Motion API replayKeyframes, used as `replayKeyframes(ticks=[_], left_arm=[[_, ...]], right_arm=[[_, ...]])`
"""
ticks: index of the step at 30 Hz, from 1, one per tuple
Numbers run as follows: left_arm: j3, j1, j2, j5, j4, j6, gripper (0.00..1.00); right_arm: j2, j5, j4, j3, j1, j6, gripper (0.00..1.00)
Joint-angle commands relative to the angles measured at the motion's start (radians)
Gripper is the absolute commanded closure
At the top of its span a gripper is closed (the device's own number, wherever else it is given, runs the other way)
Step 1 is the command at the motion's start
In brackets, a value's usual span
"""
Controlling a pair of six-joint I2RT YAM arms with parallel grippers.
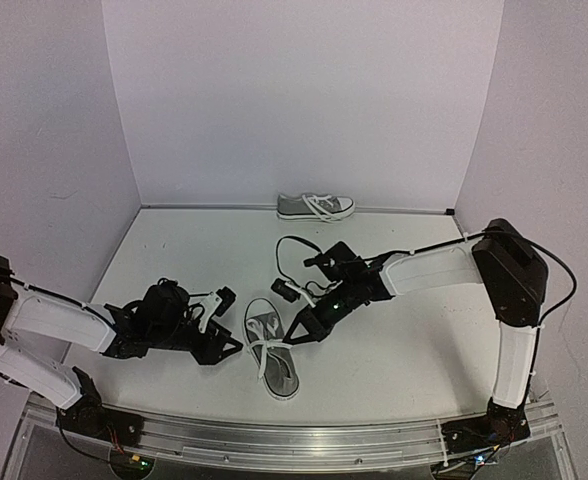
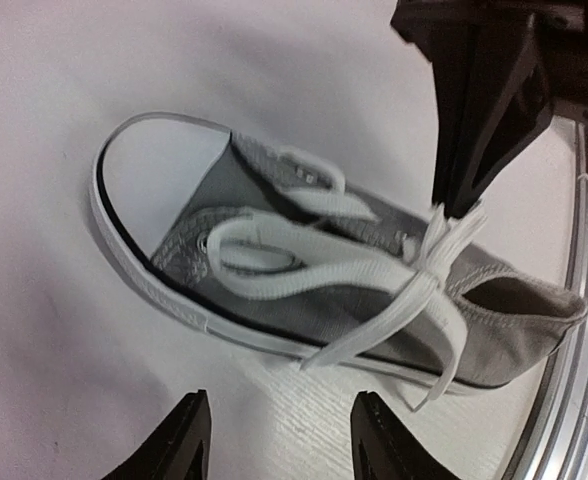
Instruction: Tie the shoes
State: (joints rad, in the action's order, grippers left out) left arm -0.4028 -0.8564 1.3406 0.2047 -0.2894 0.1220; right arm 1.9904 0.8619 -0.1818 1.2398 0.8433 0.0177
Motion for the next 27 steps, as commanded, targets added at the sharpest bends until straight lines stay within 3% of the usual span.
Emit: replayKeyframes(ticks=[1, 10, 17, 27], left_arm=[[0.003, 0.012, -0.04, 0.016, -0.165, 0.076, 0.45], [-0.04, 0.064, 0.1, 0.12, -0.328, 0.251, 0.35], [-0.097, 0.088, 0.216, 0.172, -0.35, 0.334, 0.35], [-0.134, 0.089, 0.363, 0.27, -0.53, 0.437, 0.41]], right_arm=[[-0.046, -0.019, -0.006, 0.027, 0.008, 0.0, 1.0], [-0.071, -0.038, -0.013, 0.026, 0.008, 0.0, 1.0], [-0.071, -0.053, -0.015, 0.021, 0.009, 0.0, 1.0], [-0.053, -0.063, -0.013, 0.026, 0.018, -0.002, 1.0]])
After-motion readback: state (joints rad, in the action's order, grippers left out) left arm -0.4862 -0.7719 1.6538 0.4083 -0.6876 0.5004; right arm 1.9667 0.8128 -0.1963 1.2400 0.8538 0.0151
